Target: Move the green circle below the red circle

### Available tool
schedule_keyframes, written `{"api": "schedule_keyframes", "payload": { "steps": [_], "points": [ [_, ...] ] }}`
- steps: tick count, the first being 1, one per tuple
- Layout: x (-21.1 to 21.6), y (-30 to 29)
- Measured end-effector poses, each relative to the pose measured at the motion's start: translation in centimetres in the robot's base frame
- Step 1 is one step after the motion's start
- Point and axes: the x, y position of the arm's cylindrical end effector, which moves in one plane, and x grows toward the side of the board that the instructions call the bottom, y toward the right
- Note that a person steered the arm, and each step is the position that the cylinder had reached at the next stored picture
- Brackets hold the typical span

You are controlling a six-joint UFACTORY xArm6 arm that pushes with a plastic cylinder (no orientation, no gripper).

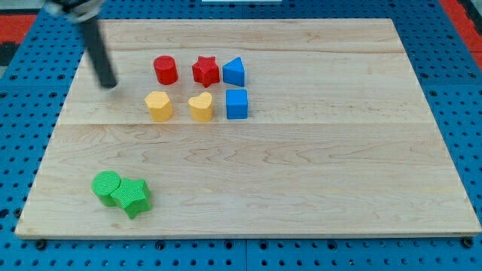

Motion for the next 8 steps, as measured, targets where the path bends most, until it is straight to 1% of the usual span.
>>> {"api": "schedule_keyframes", "payload": {
  "steps": [1, 2, 3, 4, 5, 6, 7, 8],
  "points": [
    [4.5, -5.3],
    [7.0, -4.7],
    [9.7, 1.3],
    [12.8, 2.5],
    [18.3, -0.9],
    [19.7, 6.4],
    [16.8, 7.7],
    [12.7, 7.0]
  ]
}}
